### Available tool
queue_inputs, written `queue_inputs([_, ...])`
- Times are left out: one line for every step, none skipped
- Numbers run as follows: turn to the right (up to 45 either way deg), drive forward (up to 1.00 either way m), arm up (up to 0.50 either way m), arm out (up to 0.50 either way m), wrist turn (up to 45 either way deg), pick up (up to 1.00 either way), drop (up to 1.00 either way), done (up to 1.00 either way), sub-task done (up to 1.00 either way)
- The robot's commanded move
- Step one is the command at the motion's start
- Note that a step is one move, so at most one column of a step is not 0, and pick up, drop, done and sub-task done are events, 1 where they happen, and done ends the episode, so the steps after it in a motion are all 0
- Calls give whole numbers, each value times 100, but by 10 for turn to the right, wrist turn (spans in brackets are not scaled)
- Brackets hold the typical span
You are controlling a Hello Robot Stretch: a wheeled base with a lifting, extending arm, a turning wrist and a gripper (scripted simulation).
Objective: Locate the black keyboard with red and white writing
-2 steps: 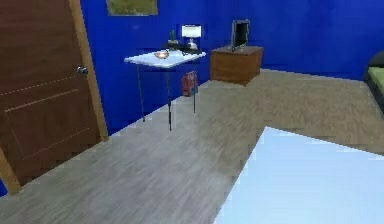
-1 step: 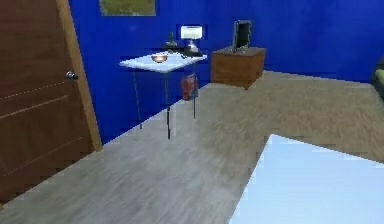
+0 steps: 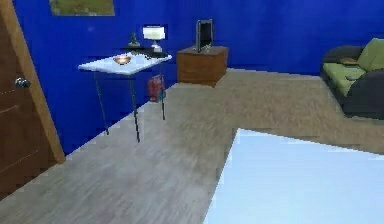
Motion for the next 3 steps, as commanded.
queue_inputs([0, 100, 0, 0, 0, 0, 0, 0, 0])
queue_inputs([0, 95, 0, 0, 0, 0, 0, 0, 0])
queue_inputs([390, 0, 0, 0, 0, 0, 0, 0, 0])
